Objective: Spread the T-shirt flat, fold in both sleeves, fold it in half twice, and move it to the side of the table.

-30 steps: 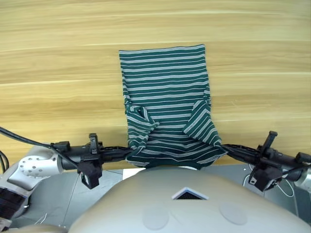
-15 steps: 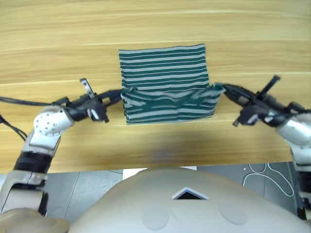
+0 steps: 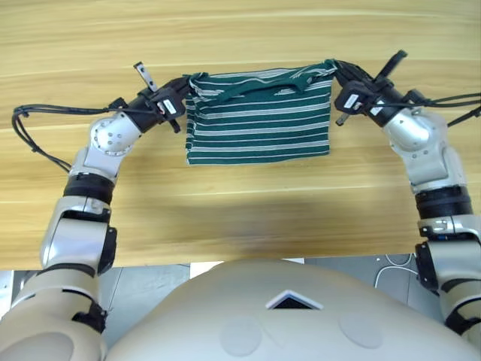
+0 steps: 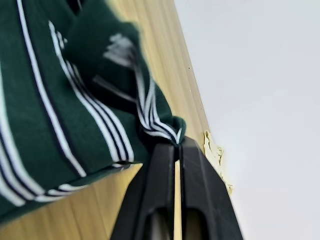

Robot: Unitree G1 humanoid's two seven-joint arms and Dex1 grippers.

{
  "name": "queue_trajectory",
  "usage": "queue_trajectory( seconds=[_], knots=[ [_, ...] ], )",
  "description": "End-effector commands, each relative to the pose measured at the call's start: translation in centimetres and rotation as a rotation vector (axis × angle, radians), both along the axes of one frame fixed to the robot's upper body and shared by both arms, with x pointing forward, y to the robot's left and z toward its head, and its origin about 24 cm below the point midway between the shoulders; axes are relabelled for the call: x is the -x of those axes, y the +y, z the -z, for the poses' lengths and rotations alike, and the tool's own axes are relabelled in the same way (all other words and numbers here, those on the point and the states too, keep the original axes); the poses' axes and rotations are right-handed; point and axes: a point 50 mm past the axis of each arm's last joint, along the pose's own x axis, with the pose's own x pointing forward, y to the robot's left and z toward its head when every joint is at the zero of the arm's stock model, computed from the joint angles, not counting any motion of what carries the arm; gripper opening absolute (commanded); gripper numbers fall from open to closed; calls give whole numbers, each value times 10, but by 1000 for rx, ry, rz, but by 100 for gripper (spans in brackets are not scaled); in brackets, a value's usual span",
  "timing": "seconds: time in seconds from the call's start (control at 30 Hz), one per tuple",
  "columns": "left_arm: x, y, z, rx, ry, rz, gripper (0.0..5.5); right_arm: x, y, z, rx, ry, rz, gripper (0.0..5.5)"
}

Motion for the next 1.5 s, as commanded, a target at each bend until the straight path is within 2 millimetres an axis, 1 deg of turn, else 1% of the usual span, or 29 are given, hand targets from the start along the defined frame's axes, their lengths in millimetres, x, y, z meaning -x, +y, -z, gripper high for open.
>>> queue_trajectory(
  seconds=[0.03, 0.17, 0.33, 0.43, 0.57, 0.67, 0.7, 0.83, 0.9, 0.97, 1.0, 1.03, 1.07, 1.1, 1.13, 1.17, 1.2, 1.23, 1.27, 1.3, 1.33, 1.37, 1.43, 1.5],
  knots=[
    [-15, -2, -1, -12, -16, -62, 4, -15, 6, 2, -7, -16, 18, 0],
    [-21, -4, 8, -51, -10, -118, 4, -26, 16, 17, 3, 9, 33, 0],
    [-22, -5, 13, -39, -9, -154, 4, -37, 18, 24, -17, 17, 71, 0],
    [-20, -7, 23, -53, 36, -164, 4, -35, 21, 36, 25, 55, 66, 0],
    [-21, -8, 33, -68, 109, -193, 4, -30, 25, 60, 102, 142, 78, 0],
    [-25, -9, 36, -54, 174, -243, 4, -31, 27, 68, 93, 181, 117, 0],
    [-28, -8, 36, -45, 197, -277, 28, -32, 27, 68, 72, 180, 138, 29],
    [-38, -7, 33, 23, 260, -375, 78, -43, 23, 59, -35, 146, 259, 85],
    [-46, -4, 25, 83, 259, -432, 105, -49, 22, 49, -109, 97, 307, 116],
    [-56, -1, 12, 214, 269, -506, 136, -55, 21, 38, -203, 46, 344, 150],
    [-61, 2, 4, 312, 291, -536, 149, -57, 21, 32, -257, 26, 360, 166],
    [-67, 6, -5, 456, 322, -585, 175, -59, 20, 26, -311, 7, 371, 193],
    [-72, 10, -13, 588, 351, -616, 181, -60, 18, 22, -347, -8, 376, 203],
    [-76, 12, -21, 745, 382, -629, 204, -60, 18, 19, -359, -13, 356, 226],
    [-80, 15, -29, 940, 425, -615, 205, -54, 23, 20, -332, -14, 257, 247],
    [-82, 17, -37, 1096, 454, -573, 205, -45, 27, 21, -317, 2, 151, 258],
    [-83, 21, -41, 1198, 455, -556, 205, -34, 29, 21, -278, 11, 36, 274],
    [-82, 24, -44, 1234, 439, -555, 205, -24, 30, 21, -259, 29, -51, 290],
    [-81, 28, -43, 1217, 414, -566, 205, -12, 28, 21, -229, 52, -129, 306],
    [-78, 30, -40, 1177, 388, -573, 205, 0, 24, 23, -163, 83, -198, 331],
    [-76, 32, -39, 1148, 374, -572, 205, 9, 22, 25, -120, 109, -239, 345],
    [-73, 34, -34, 1097, 353, -574, 205, 15, 13, 29, -30, 143, -247, 359],
    [-65, 36, -26, 1017, 320, -569, 205, 21, -4, 39, 123, 219, -225, 359],
    [-57, 37, -17, 924, 298, -557, 205, 23, -11, 54, 255, 296, -202, 359]
  ],
)
